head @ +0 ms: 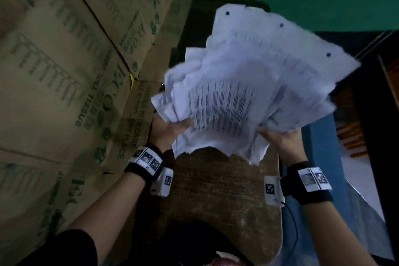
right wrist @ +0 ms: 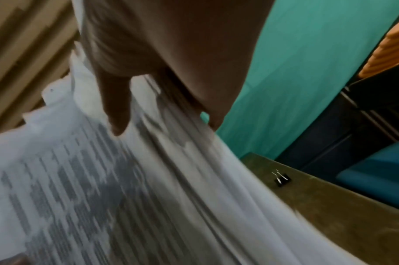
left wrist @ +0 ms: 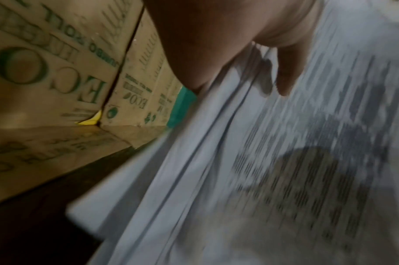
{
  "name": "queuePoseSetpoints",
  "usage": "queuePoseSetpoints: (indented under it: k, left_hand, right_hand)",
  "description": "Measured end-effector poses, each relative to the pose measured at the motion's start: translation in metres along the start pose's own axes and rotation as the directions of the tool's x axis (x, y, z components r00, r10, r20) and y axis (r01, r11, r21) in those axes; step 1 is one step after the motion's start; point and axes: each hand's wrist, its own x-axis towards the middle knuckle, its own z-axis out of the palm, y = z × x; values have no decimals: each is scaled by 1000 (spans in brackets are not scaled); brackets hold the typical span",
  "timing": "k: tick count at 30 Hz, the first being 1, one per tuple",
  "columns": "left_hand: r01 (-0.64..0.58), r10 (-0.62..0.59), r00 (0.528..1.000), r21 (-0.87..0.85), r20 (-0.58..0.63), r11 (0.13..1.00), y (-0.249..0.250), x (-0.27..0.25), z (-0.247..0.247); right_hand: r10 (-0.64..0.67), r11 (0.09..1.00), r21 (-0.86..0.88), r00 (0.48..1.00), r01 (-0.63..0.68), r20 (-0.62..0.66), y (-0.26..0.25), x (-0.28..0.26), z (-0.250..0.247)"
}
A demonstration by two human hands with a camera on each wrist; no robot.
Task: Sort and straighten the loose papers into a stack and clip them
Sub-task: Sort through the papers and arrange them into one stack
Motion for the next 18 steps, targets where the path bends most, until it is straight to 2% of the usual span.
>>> queuePoseSetpoints:
  k: [3,6,7,9,11,14,16,18]
  left_hand:
    - [67,-66,994,-13,88,998,-9,0,-4]
    - [139,-130,956,-16,265,990,-14,11,-6]
    - [152,-139,948,-24,286,988,-12,12,-3]
    - [139,-137,974,-2,181,990,-11,17,9]
    - [93,-93,995,1,42,996,-8,19,21]
    - [41,-48,996,-97,-72,994,-6,24,25]
    - [70,-70,998,-123,2,990,-7,28,17]
    - [150,-134,976,-83,172,985,-7,34,8]
  right_hand:
    - [51,998,-28,998,-50,35,8,-3,-6]
    - [58,998,10,998,-58,29,10,0,-10]
    - [59,998,13,998,-59,28,10,1,-9]
    - [49,998,-39,998,-51,-33,14,8,0]
    - [44,999,-3,993,-45,-109,11,15,13]
    - [-34,997,57,990,43,-137,-4,22,15]
    - [-29,999,27,997,31,-69,-4,24,1]
    - [77,996,-47,997,-76,17,0,25,-13]
